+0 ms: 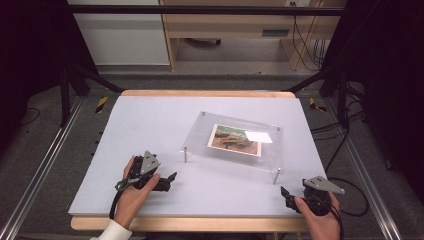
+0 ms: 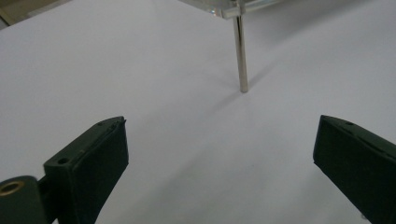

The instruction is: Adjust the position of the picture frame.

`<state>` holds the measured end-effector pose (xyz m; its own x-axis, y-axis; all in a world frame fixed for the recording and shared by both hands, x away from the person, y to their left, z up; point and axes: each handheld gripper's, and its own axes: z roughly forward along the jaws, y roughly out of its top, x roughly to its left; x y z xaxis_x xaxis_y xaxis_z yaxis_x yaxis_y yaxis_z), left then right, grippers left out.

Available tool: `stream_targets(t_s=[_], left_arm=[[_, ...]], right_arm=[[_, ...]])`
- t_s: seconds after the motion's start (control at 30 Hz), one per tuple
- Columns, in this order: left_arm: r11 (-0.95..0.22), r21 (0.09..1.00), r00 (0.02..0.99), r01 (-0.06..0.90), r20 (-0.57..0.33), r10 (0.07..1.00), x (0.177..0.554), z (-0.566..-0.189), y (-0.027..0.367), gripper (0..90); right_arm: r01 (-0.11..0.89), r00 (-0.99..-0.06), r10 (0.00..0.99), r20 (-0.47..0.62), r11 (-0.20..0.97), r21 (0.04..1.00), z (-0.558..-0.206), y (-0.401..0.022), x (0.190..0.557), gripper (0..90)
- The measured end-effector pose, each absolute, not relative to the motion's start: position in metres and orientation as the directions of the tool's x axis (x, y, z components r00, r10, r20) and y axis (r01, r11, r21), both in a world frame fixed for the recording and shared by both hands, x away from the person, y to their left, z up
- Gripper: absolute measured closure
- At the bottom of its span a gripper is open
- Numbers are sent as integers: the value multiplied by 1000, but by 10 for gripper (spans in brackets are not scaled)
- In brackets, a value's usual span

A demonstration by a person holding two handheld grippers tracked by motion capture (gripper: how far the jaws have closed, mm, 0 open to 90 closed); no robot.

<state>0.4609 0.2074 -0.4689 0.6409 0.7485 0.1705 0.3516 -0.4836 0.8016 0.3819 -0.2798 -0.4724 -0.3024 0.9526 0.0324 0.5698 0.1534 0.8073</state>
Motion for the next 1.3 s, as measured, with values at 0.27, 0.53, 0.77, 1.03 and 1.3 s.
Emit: stream_targets(t_s=[0.27,0.53,0.77,1.03,1.3], left_arm=[[-494,796,621,350,197,758,461,-472,204,36],[-479,811,630,336,185,755,460,-470,202,37],[-432,841,631,325,148,762,458,-468,201,34],[-399,860,641,317,116,758,456,-467,200,32],[-390,863,646,321,102,757,456,-466,200,32]], right_arm=[[535,-282,957,-61,210,818,-475,-278,380,227],[520,-266,961,-75,209,828,-474,-278,379,247],[516,-275,961,-42,184,837,-474,-274,378,280],[508,-307,950,56,114,854,-475,-254,385,282],[509,-330,936,125,65,858,-481,-245,404,360]])
